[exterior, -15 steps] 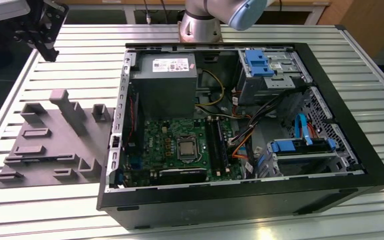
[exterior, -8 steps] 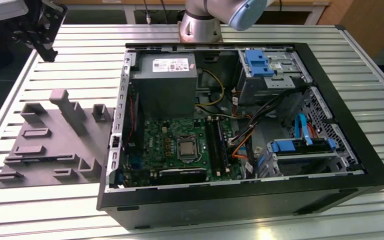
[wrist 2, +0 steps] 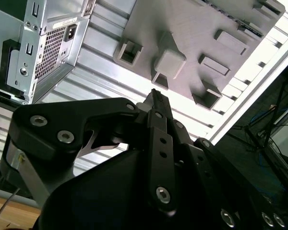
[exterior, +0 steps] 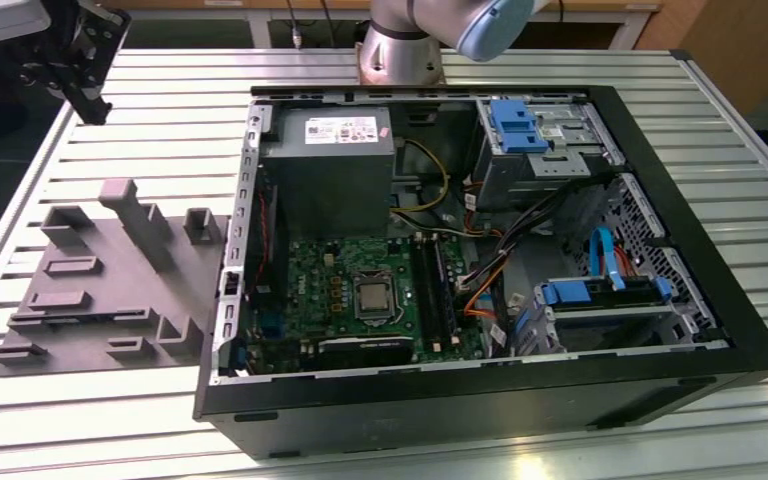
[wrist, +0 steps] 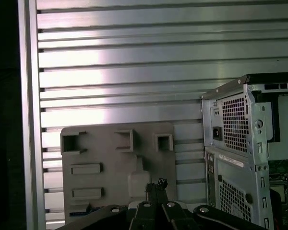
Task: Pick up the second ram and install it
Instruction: 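Reach for the second ram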
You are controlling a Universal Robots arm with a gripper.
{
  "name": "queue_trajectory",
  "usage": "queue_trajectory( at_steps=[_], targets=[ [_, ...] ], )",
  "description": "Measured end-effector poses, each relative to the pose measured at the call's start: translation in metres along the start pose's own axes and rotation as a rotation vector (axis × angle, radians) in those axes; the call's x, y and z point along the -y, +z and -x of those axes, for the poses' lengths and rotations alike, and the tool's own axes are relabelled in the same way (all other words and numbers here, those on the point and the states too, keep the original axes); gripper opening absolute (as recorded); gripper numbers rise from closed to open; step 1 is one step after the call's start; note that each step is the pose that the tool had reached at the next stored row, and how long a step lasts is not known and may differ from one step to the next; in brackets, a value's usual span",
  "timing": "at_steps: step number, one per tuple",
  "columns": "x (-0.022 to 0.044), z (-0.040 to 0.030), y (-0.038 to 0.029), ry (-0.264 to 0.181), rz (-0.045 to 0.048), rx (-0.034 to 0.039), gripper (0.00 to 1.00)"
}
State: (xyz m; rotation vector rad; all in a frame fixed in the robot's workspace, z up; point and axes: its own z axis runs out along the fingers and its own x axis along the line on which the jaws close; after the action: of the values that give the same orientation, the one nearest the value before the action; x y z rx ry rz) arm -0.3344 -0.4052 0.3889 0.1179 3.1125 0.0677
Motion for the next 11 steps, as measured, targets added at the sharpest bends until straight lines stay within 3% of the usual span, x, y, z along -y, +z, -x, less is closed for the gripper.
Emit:
queue_trajectory(
  at_steps=[11],
  targets=[
    [0.0016, -0.004, 0.0, 0.0, 0.0, 0.0, 0.11]
  ],
)
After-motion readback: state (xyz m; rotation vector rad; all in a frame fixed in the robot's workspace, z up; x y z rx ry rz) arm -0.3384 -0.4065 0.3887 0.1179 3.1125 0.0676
